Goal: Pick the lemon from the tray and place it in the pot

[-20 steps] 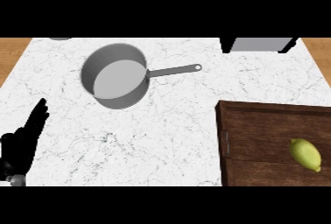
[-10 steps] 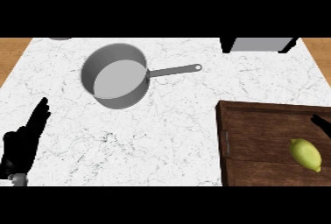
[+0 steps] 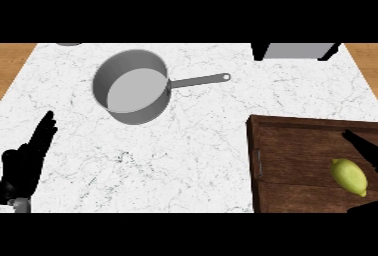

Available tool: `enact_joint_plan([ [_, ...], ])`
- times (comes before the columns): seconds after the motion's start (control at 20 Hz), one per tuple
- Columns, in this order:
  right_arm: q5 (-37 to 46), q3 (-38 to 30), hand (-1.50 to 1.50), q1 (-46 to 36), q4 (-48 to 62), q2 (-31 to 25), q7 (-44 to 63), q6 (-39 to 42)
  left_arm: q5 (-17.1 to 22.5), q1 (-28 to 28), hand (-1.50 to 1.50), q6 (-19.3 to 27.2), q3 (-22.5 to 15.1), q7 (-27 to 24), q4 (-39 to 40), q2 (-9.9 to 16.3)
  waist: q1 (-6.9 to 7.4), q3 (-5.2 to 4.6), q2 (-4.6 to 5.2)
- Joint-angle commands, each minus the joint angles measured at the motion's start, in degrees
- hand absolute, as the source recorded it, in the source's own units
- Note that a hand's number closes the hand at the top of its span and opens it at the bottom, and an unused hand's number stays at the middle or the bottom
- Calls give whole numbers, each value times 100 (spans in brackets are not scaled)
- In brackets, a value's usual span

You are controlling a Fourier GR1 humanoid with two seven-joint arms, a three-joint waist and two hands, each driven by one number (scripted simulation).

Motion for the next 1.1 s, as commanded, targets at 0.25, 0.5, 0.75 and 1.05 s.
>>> enact_joint_plan([
  [0.25,555,-60,-150,-321,647,430,-321,-18,-346,268,0,-137,160,-467,100,-387,1,-1,0],
  [0.5,707,-76,150,-704,799,335,-762,-46,-300,-374,0,-299,378,-69,392,-243,-11,-1,3],
  [0.75,749,-399,150,-341,741,254,-1199,-98,-287,-163,0,-430,410,141,18,-354,-10,0,-2],
  [1.05,2205,2416,150,-1320,-350,1520,319,756,-376,-418,0,-602,140,-113,186,-253,774,-69,98],
])
